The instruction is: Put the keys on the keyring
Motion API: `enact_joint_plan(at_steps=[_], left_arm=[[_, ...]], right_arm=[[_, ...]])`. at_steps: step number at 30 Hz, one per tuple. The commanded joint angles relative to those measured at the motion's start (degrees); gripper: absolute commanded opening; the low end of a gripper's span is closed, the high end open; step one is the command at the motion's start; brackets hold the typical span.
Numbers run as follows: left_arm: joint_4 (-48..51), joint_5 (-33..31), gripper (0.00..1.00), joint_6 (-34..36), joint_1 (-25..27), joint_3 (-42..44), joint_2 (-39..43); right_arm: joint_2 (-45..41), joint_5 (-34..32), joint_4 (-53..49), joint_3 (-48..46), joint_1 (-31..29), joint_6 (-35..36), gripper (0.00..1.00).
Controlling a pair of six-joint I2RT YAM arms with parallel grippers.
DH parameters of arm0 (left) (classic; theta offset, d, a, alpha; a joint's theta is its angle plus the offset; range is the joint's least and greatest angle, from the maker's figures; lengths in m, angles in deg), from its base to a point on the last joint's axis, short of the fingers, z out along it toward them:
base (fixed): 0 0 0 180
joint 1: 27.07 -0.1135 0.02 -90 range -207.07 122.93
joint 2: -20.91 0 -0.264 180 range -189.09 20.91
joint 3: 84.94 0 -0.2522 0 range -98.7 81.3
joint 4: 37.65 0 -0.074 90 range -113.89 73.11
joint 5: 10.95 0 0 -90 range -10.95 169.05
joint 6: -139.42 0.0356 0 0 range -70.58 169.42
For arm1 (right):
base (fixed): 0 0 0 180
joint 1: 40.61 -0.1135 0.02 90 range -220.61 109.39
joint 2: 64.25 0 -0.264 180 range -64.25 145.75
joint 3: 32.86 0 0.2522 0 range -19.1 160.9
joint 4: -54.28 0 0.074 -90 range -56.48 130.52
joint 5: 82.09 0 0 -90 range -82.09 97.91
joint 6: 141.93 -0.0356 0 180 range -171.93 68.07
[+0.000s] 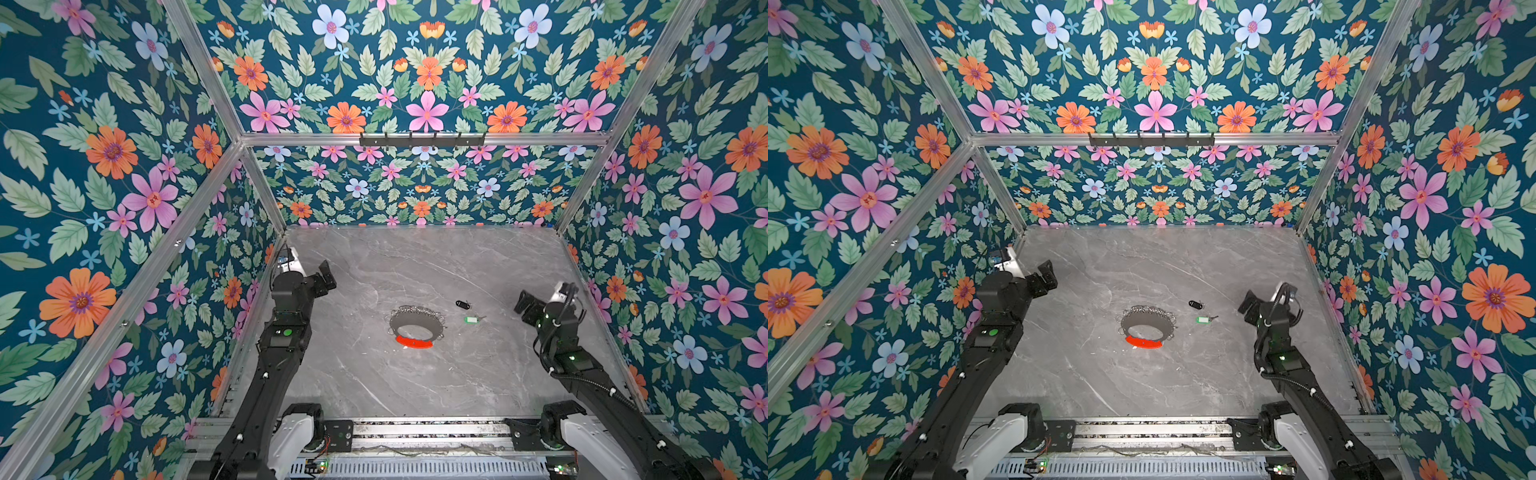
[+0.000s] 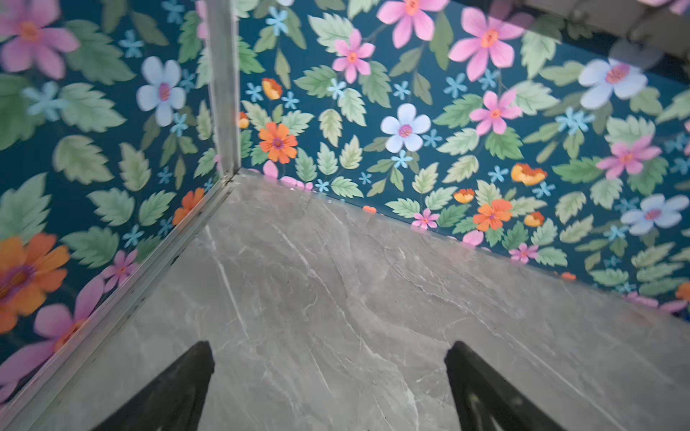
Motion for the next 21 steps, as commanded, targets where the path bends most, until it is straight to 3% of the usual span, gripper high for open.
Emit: enact_joint_plan(at_steps=[1,6,9,13,16,21], left_arm=[[11.9,-7.4,1.0,-7.7,-0.1,1.7,2.0],[9.6,-6.9,1.0,-15.5,-0.1,3.8,1.7],[7.8,3.0,0.99,-15.0,-0.1,3.9,1.8],[-1.8,16.7,0.86,-20.2,1.7,12.4,4.9],[-3.4,15.6,0.8,-23.5,6.3,17.8,7.6],[-6.1,8.3,0.75,-26.7,18.4,23.2,9.4]], right_arm=[[-5.9,8.9,2.5,-1.9,0.0,-5.5,0.99],[-12.7,6.3,7.1,-8.0,0.0,-8.4,0.99],[-9.8,6.0,6.4,-7.0,0.0,-8.6,0.99],[-0.7,5.5,5.4,-3.3,0.1,-9.9,0.99],[4.4,3.3,0.5,0.1,0.2,-16.1,0.99],[13.0,13.3,5.9,2.4,0.5,-12.0,0.99]])
